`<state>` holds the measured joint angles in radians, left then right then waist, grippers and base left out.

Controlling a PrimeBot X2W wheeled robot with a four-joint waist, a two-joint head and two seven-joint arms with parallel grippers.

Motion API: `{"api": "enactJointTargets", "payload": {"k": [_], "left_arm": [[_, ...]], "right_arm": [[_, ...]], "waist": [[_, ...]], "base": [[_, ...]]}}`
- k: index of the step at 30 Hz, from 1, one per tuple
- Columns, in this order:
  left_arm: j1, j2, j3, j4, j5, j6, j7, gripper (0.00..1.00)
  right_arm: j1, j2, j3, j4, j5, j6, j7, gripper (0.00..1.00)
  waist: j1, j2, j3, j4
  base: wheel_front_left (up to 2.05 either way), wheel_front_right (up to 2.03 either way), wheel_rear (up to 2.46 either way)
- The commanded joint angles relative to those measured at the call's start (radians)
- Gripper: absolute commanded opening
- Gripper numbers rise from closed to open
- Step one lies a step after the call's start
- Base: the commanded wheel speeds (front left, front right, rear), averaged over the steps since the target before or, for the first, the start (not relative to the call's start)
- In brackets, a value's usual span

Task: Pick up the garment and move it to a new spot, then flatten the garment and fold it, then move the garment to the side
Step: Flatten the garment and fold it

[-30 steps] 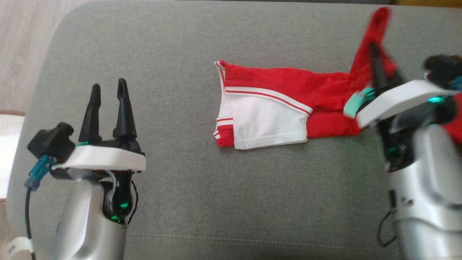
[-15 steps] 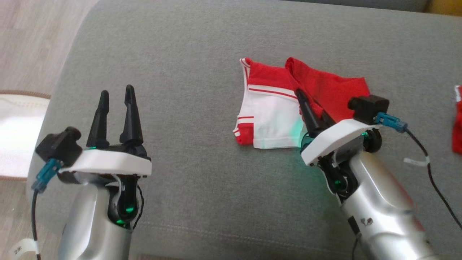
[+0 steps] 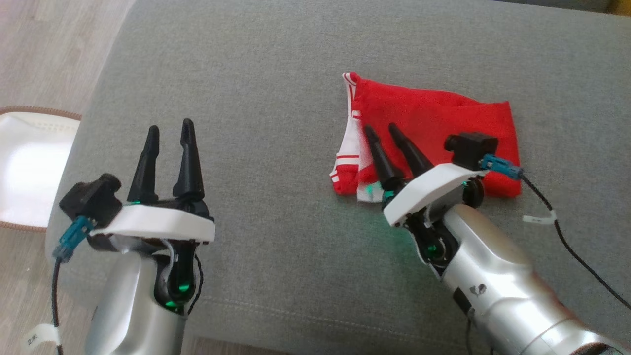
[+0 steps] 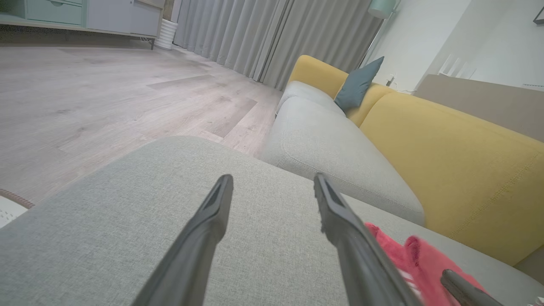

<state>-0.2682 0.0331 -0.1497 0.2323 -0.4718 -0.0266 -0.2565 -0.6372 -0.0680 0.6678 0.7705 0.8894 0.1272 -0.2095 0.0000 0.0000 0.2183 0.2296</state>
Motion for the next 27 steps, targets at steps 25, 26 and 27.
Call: {"api": "enactJointTargets", "payload": {"k": [25,26,27], "left_arm": [[0.009,0.017,0.032,-0.123,0.036,0.0,-0.005,1.0],[0.01,0.017,0.028,-0.128,0.042,-0.001,-0.005,1.0],[0.011,0.017,0.025,-0.135,0.05,-0.002,-0.005,1.0]], "right_arm": [[-0.012,-0.056,-0.4,-0.136,-0.632,0.003,-0.052,1.0],[0.014,-0.053,-0.43,-0.16,-0.658,0.003,-0.052,1.0],[0.041,-0.048,-0.456,-0.183,-0.68,0.003,-0.052,1.0]], "waist": [[0.0,0.0,-0.068,-0.183],[0.0,0.0,-0.069,-0.188],[0.0,0.0,-0.069,-0.193]], "base": [[0.0,0.0,0.0],[0.0,0.0,0.0],[0.0,0.0,0.0]]}}
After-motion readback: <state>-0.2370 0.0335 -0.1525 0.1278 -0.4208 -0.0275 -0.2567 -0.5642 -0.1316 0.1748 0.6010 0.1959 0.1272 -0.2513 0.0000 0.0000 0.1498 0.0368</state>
